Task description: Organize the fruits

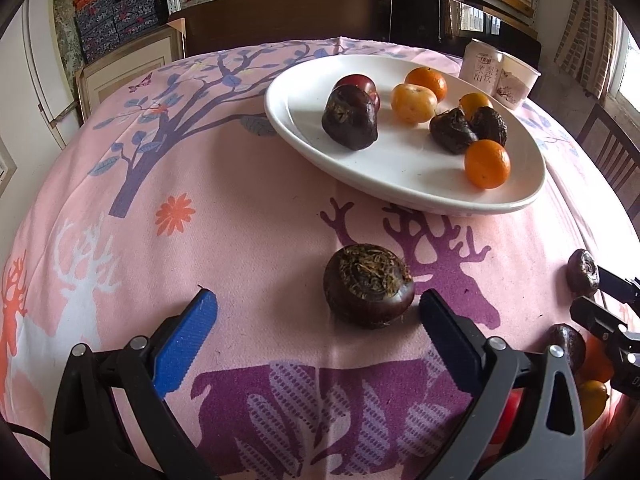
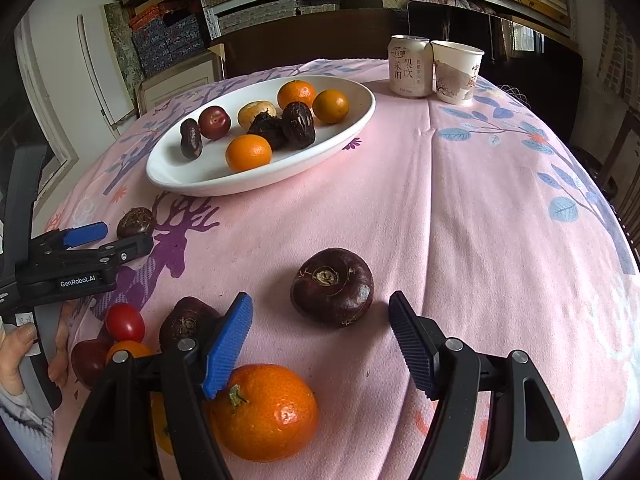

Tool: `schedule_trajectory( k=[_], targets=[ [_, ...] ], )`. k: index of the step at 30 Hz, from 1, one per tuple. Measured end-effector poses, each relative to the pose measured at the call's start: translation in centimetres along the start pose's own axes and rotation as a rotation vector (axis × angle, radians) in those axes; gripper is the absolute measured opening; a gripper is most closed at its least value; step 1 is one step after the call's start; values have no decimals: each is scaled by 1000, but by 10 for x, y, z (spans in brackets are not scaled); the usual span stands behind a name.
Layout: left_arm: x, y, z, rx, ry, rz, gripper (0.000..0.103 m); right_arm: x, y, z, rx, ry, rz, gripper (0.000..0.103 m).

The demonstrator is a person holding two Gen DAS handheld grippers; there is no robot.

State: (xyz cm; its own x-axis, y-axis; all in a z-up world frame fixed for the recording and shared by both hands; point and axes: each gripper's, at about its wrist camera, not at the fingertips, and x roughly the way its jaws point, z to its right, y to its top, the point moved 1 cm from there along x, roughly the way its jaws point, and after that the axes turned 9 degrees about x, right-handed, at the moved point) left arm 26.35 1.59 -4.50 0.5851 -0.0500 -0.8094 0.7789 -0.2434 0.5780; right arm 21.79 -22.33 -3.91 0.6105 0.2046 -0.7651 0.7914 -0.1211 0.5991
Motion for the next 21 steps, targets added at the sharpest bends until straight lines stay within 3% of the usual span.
schedule_trajectory(
  k=[2, 4, 6, 8, 10, 15, 21],
  targets=[
    [0, -1, 1, 3, -12, 0, 99, 0, 0, 1, 1, -3, 4, 64],
    [0, -1, 1, 7, -26, 2, 98, -1, 1, 3, 7, 2, 9, 41],
    [-4, -1, 3, 15, -25, 19, 82, -3, 0, 2, 1, 16, 16, 41],
    [-8, -2, 6, 27, -36, 44, 55, -5, 0, -1, -9, 28, 22, 40],
    [-12, -2, 8, 28, -47, 62, 42, -7, 0, 1, 2, 40, 32, 40],
    [-20, -5, 1, -12, -87, 93, 42, -16, 2, 10, 56, 78, 62, 40],
    [-51, -1, -3, -32, -87, 191, 43, -26, 4, 11, 81, 131, 97, 40]
  ],
)
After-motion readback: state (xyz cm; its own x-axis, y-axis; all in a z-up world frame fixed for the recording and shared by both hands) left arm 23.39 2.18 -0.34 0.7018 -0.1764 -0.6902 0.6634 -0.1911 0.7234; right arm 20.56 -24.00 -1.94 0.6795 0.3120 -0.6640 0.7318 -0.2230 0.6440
